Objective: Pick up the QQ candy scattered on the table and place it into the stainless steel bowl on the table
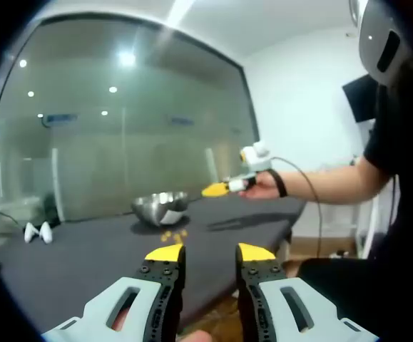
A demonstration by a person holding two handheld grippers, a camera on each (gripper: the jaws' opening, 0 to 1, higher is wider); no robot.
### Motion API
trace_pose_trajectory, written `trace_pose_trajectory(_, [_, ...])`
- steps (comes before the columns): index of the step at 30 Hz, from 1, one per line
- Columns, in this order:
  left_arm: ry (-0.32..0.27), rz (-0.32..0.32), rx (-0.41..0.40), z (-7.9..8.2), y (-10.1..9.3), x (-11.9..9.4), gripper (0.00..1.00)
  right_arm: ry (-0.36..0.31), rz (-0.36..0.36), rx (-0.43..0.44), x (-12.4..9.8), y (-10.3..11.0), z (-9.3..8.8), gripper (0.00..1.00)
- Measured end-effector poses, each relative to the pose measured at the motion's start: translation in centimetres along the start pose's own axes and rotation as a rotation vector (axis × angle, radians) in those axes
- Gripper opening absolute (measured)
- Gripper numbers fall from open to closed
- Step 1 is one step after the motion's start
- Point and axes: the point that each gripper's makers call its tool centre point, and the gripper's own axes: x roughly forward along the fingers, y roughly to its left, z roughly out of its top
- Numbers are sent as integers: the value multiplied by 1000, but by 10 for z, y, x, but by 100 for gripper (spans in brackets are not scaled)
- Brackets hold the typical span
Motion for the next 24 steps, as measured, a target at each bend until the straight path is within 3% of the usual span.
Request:
trace_pose_trajectory(10, [1, 0, -1, -1, 1, 2, 30, 4, -1, 4, -1, -1, -4, 16])
trace_pose_trajectory(24, [5, -2, -3, -3, 2, 2, 30, 54, 4, -6, -5, 6, -28, 16])
